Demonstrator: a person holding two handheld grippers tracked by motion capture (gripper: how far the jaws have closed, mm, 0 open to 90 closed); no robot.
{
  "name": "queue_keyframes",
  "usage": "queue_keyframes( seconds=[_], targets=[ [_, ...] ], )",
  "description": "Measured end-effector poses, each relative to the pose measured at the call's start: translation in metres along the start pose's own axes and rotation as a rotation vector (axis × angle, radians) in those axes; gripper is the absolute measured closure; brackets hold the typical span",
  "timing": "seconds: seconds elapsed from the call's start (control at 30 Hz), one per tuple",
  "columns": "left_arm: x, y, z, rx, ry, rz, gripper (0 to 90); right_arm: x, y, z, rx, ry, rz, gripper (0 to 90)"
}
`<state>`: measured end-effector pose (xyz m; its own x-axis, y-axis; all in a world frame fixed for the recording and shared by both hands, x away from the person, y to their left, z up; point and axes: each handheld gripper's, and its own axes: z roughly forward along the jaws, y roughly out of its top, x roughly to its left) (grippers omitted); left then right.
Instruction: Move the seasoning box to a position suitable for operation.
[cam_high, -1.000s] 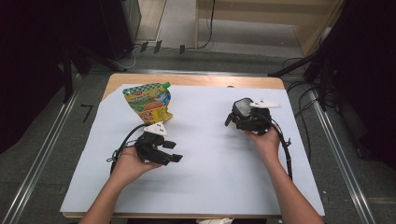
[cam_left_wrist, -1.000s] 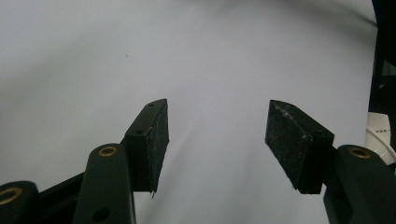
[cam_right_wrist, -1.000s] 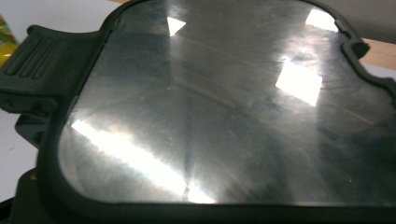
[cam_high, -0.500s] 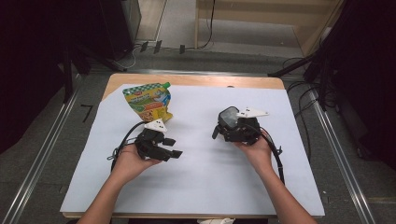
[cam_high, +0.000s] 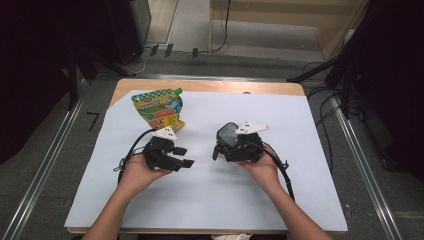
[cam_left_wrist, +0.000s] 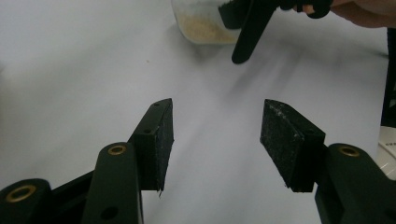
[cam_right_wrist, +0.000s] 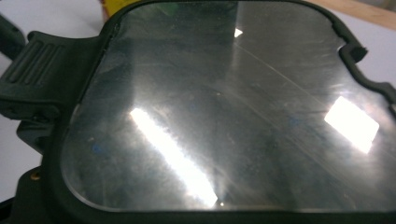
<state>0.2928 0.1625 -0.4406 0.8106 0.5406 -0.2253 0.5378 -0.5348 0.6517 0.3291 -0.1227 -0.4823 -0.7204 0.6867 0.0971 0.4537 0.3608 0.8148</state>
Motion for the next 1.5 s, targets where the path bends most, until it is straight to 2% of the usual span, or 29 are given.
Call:
queue_keyframes(
  seconds=[0.1,0.43,0.7,0.87,1.13,1.33,1.5],
  targets=[
    [0.000,0.000,0.000,-0.002,0.008,0.002,46.0,0.014,-0.002,0.009,0.026,0.031,-0.027,15.7],
    [0.001,-0.001,0.000,-0.004,0.007,-0.005,47.0,0.034,-0.007,0.022,0.055,0.074,-0.063,15.7],
    [0.001,-0.001,0.002,0.004,0.004,-0.008,51.2,0.038,-0.012,0.024,0.034,0.066,-0.089,15.7],
    [0.002,-0.002,0.005,0.012,-0.002,-0.008,53.8,0.039,-0.013,0.022,0.046,0.059,-0.116,15.3],
    [0.004,-0.002,0.008,0.015,-0.018,-0.020,60.2,0.038,-0.013,0.015,0.068,0.070,-0.094,14.2],
    [0.003,-0.002,0.007,0.003,-0.031,-0.024,63.2,0.034,-0.017,-0.003,0.069,0.081,-0.082,14.8],
    [0.005,-0.002,0.008,0.003,-0.048,-0.033,68.5,0.033,-0.019,-0.019,0.075,0.103,-0.036,15.6]
  ],
)
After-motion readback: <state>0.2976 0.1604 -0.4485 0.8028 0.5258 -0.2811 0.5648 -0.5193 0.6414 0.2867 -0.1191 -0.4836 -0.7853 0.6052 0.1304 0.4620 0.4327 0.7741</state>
